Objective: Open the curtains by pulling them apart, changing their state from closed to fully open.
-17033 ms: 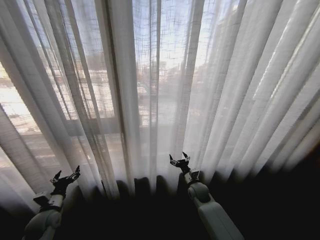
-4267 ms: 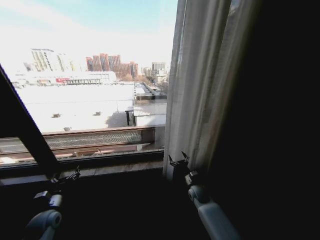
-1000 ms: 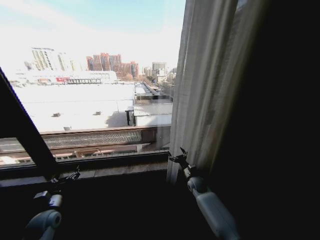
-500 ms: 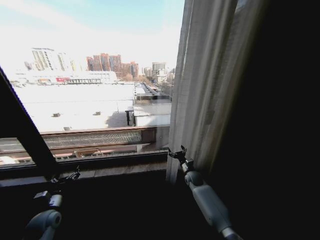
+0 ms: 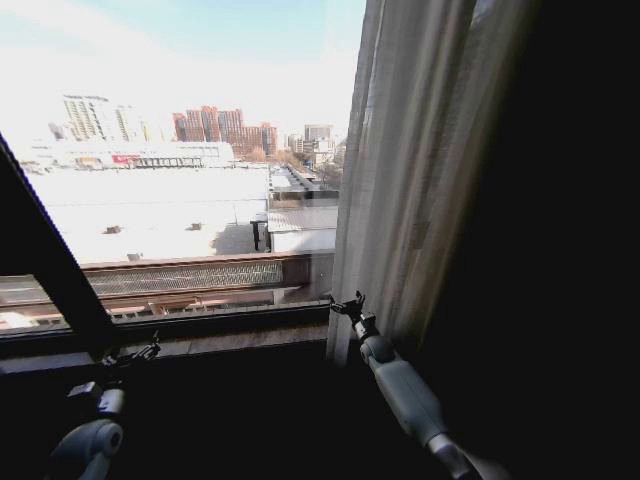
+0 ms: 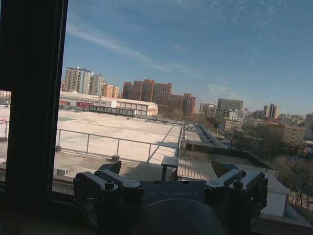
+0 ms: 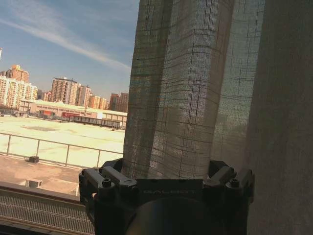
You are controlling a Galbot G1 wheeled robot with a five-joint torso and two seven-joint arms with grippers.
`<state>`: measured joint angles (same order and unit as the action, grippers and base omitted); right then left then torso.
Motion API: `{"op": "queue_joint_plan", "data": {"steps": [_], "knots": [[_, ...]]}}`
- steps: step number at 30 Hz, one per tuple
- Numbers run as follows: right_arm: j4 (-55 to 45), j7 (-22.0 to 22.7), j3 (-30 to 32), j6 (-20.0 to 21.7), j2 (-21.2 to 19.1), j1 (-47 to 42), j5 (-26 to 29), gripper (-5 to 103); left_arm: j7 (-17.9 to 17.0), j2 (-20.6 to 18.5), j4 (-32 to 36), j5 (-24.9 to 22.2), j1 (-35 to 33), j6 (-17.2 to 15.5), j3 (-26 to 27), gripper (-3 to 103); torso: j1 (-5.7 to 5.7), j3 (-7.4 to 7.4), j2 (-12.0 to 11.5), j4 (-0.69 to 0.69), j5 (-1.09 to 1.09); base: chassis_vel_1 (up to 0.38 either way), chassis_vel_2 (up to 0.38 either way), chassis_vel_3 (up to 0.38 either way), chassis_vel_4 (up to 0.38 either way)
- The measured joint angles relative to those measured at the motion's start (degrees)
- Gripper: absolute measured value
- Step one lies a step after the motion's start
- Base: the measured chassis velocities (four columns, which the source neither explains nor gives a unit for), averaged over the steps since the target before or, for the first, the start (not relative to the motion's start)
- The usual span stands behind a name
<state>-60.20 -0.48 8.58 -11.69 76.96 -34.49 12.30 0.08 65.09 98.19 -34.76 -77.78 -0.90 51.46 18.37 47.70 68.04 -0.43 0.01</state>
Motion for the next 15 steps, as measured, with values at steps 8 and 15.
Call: {"op": "queue_joint_plan", "data": {"steps": [8, 15], "knots": [[-1.0, -0.6, 0.1, -0.5, -0.5, -0.8, -0.2, 63, 0.0, 0.0, 0.0, 0.0, 0.0, 0.0, 0.0, 100, 0.0, 0.0, 0.0, 0.0, 0.0, 0.0, 0.0, 0.0, 0.0], [-1.7, -0.6, 0.2, -0.5, -0.4, -1.4, -0.2, 36, 0.0, 0.0, 0.0, 0.0, 0.0, 0.0, 0.0, 100, 0.0, 0.0, 0.0, 0.0, 0.0, 0.0, 0.0, 0.0, 0.0]]}}
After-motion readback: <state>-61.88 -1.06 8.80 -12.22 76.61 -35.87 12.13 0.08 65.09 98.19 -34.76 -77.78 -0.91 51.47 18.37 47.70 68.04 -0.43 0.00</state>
